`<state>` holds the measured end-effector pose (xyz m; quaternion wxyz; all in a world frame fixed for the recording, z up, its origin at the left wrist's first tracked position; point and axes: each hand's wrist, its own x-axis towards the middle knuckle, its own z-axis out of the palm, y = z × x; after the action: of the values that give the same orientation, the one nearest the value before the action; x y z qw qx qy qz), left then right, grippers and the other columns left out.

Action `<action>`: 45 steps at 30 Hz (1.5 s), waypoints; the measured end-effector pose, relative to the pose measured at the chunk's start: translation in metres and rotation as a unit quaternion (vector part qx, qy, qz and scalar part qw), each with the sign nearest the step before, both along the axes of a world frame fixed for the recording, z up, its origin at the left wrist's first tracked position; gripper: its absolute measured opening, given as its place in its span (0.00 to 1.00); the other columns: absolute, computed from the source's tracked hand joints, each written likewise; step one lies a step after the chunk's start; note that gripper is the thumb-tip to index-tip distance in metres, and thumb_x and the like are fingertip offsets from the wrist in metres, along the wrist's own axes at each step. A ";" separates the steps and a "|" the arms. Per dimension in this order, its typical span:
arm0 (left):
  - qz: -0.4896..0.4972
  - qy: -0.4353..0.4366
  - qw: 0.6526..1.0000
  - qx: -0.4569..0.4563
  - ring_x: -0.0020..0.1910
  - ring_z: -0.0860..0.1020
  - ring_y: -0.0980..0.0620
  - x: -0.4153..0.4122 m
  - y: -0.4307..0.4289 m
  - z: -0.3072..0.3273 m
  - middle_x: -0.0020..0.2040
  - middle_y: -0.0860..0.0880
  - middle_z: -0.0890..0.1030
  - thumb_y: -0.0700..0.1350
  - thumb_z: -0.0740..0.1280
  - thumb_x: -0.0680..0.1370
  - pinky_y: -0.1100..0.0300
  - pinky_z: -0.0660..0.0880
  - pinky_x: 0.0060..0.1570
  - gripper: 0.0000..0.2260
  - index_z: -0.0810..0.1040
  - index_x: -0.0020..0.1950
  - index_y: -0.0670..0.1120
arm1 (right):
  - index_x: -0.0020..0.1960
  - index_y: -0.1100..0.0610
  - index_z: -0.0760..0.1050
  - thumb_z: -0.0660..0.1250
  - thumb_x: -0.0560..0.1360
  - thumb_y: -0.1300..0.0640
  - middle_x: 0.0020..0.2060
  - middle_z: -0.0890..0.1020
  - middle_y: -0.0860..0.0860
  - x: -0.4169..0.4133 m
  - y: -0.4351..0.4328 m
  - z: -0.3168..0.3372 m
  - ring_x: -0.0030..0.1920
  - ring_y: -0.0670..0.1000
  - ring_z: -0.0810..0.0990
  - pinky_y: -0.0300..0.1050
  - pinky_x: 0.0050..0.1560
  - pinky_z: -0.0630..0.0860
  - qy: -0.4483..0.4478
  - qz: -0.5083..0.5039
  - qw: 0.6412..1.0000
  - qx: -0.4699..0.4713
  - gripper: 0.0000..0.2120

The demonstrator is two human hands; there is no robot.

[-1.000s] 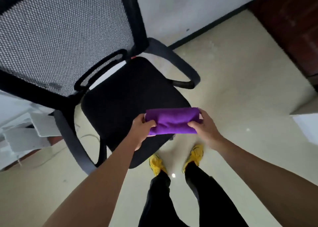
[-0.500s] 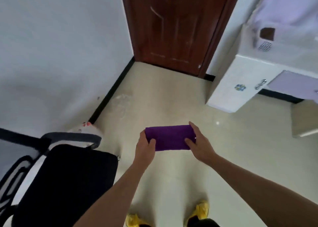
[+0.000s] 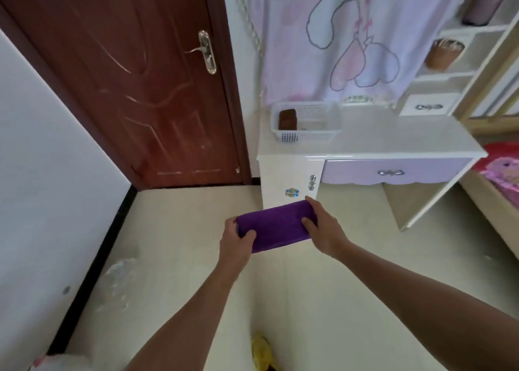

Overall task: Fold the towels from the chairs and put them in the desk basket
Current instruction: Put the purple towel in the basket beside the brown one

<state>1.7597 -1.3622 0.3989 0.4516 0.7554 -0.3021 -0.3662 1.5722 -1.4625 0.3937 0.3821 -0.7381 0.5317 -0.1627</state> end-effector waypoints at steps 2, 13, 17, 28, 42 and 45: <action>-0.008 -0.002 1.000 0.000 0.52 0.77 0.51 -0.005 -0.042 0.000 0.53 0.51 0.76 0.38 0.65 0.76 0.54 0.78 0.52 0.17 0.68 0.63 0.48 | 0.76 0.50 0.58 0.59 0.80 0.56 0.64 0.76 0.55 -0.008 -0.038 0.002 0.61 0.58 0.75 0.44 0.57 0.69 0.001 -0.014 1.000 -0.010 0.25; -0.133 0.145 0.980 0.014 0.51 0.79 0.46 -0.010 -0.297 -0.002 0.55 0.46 0.78 0.36 0.66 0.73 0.53 0.80 0.44 0.18 0.70 0.61 0.46 | 0.75 0.50 0.61 0.59 0.81 0.56 0.67 0.75 0.53 -0.039 -0.273 0.007 0.64 0.56 0.74 0.44 0.60 0.69 0.030 -0.104 0.994 -0.011 0.24; -0.151 0.194 0.968 0.047 0.52 0.80 0.41 -0.008 -0.367 0.011 0.56 0.43 0.77 0.34 0.67 0.72 0.50 0.82 0.43 0.16 0.71 0.58 0.43 | 0.74 0.50 0.63 0.60 0.80 0.56 0.65 0.76 0.52 -0.041 -0.345 0.019 0.63 0.56 0.74 0.45 0.60 0.69 0.033 -0.111 0.993 -0.018 0.23; -0.080 0.192 0.974 0.088 0.53 0.78 0.44 0.010 -0.533 -0.007 0.56 0.43 0.75 0.35 0.71 0.71 0.51 0.82 0.44 0.18 0.69 0.58 0.41 | 0.72 0.50 0.67 0.62 0.79 0.55 0.63 0.77 0.51 0.002 -0.567 -0.006 0.59 0.54 0.77 0.46 0.59 0.73 0.042 0.017 0.999 -0.003 0.21; -0.121 -0.144 0.928 0.321 0.47 0.79 0.48 -0.012 -0.611 -0.062 0.47 0.51 0.78 0.54 0.71 0.67 0.56 0.77 0.49 0.25 0.65 0.58 0.49 | 0.74 0.47 0.60 0.57 0.81 0.56 0.62 0.76 0.56 0.095 -0.704 -0.073 0.57 0.57 0.77 0.51 0.57 0.74 0.189 0.367 0.910 -0.040 0.22; -0.151 -0.217 0.901 0.344 0.45 0.79 0.48 -0.016 -0.621 -0.077 0.44 0.51 0.79 0.56 0.70 0.68 0.53 0.73 0.55 0.23 0.67 0.57 0.49 | 0.75 0.48 0.59 0.57 0.81 0.56 0.66 0.73 0.55 0.105 -0.708 -0.091 0.62 0.57 0.75 0.52 0.62 0.72 0.198 0.402 0.893 -0.049 0.24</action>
<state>1.7438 -1.9834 0.3223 0.0263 0.8696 -0.3588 -0.3383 1.6774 -2.1707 0.3028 0.2648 -0.9236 0.2459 0.1278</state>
